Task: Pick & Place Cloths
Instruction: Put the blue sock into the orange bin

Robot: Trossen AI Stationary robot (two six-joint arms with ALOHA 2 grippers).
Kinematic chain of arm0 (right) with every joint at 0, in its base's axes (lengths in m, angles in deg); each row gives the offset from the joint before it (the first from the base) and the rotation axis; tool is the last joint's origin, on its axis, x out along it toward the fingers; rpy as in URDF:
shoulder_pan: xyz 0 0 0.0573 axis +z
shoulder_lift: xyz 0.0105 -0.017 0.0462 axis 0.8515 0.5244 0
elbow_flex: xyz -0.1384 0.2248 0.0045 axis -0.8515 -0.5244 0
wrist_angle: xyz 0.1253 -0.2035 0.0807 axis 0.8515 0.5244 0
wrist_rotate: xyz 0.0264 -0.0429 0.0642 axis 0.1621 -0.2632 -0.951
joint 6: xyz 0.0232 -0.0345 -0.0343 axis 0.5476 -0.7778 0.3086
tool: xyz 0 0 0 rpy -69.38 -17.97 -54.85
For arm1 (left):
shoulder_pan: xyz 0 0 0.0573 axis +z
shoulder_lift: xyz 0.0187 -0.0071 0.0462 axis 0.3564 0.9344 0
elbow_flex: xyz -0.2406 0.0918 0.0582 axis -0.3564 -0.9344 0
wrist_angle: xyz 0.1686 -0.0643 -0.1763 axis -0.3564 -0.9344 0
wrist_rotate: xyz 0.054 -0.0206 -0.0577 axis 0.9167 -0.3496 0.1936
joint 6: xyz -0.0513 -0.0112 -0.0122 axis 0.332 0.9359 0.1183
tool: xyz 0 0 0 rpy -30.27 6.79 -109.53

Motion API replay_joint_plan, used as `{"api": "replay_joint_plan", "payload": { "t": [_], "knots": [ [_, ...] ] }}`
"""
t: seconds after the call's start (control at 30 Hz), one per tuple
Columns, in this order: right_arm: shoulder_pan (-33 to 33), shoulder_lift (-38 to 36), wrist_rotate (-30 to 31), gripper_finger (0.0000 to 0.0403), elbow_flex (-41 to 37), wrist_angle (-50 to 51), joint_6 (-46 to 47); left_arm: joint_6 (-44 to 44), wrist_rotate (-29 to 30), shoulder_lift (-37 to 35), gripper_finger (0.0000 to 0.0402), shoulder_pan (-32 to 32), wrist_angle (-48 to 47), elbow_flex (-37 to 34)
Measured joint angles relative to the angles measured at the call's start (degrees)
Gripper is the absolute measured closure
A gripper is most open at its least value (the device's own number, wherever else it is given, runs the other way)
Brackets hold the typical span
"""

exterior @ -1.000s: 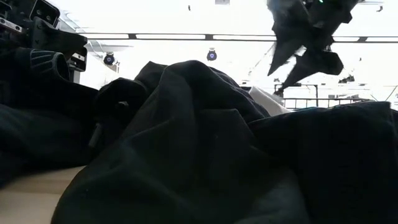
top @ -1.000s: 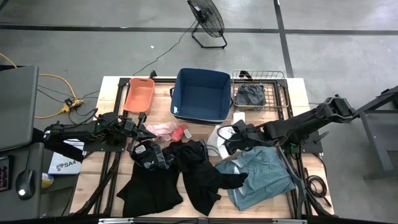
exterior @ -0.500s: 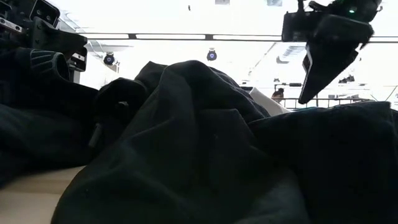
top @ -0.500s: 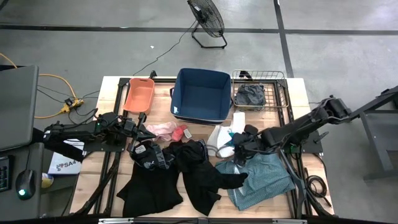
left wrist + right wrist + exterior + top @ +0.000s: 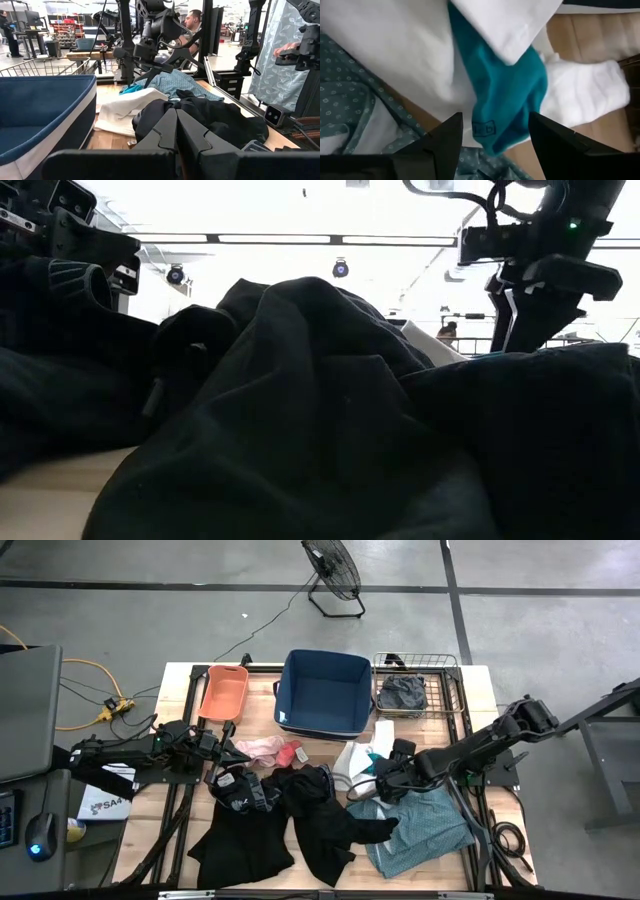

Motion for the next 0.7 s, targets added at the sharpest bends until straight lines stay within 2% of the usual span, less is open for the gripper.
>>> {"api": "replay_joint_plan", "payload": {
  "t": [0.1,0.17,0.27,0.4,0.43,0.7],
  "knots": [
    [0.00,0.05,0.12,0.0195,0.00,0.02,0.03,0.00,0.01,0.00,0.0400,0.01,0.00,0.00],
    [0.00,0.05,0.83,0.0218,0.00,0.17,0.22,0.00,0.01,-0.01,0.0400,0.01,-0.01,0.00],
    [0.00,0.05,0.73,0.0275,0.00,0.62,0.32,0.00,0.01,0.00,0.0400,0.00,0.00,0.00],
    [0.00,0.05,-0.31,0.0377,0.00,0.61,0.31,0.00,0.01,-0.01,0.0400,0.01,0.00,0.00],
    [0.00,0.05,-0.77,0.0388,0.00,0.68,0.22,0.00,0.01,-0.01,0.0400,0.00,0.00,0.00],
    [0.98,-2.60,-2.91,0.0398,0.37,1.14,10.55,0.00,0.01,-0.01,0.0400,0.01,0.00,0.00]
  ]
}}
